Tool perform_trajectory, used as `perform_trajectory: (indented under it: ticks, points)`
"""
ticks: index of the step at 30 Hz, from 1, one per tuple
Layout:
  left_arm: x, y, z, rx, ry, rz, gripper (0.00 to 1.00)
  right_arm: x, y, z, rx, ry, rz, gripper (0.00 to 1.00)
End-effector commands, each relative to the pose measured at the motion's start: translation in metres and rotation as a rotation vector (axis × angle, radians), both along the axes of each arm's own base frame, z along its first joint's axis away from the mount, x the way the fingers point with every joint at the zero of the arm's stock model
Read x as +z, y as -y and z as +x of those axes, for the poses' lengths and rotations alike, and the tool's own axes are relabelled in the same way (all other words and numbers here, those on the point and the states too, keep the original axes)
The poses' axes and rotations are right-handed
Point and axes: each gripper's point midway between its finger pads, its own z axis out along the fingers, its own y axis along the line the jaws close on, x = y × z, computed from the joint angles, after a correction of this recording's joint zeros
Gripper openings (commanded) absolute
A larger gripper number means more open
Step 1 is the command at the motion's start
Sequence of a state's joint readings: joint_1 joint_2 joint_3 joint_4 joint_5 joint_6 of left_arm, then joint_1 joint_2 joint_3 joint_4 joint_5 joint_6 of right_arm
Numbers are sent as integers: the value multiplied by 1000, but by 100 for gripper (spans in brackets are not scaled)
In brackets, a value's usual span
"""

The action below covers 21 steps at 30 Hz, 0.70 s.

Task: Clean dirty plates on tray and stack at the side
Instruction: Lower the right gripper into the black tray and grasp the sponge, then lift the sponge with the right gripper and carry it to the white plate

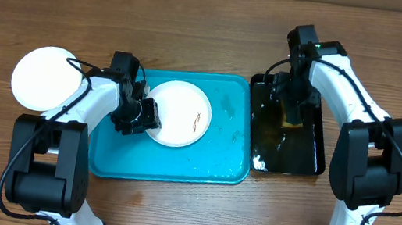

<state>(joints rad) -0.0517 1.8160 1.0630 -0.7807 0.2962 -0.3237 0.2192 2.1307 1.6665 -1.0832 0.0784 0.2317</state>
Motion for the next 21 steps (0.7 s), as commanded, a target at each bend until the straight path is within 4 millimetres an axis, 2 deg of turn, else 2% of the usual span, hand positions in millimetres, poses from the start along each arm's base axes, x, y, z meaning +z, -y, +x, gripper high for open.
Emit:
perform_trajectory:
  ticks: [1,3,5,6,7,8,9,10,11,12,16,17,21]
  points:
    - [-12,-8,-4,19,-28,42,53,-4,1,-3,-8,12,16,54]
    - [-12,-8,-4,19,-28,42,53,-10,1,-4,-8,14,17,47]
    - [-12,-8,-4,18,-29,41,53,-15,1,-5,-8,16,17,30]
    - [-12,-8,-4,18,-29,41,53,-17,1,-6,-8,16,17,17]
    - [-12,-8,-4,19,-28,42,53,-18,1,-5,-8,17,17,9]
    - [-12,-8,-4,18,-28,42,53,-18,1,-4,-8,22,18,8]
    - [-12,-8,-4,19,-28,42,53,-17,1,-2,-8,32,21,13]
    - [-12,-8,-4,18,-26,42,54,-14,0,1,-8,40,23,25]
    - [-12,-8,-3,18,-24,42,55,-9,0,3,-7,42,23,51]
    - [-12,-9,-3,19,-22,43,57,-3,-1,3,-7,38,22,65]
    - [-12,-9,-3,18,-21,45,58,17,0,-1,-8,5,15,74]
    - [-12,-9,-3,18,-21,46,58,19,1,-3,-8,-8,12,79]
    - [-13,-14,-1,20,-15,76,57,15,4,-18,-9,-66,-1,83]
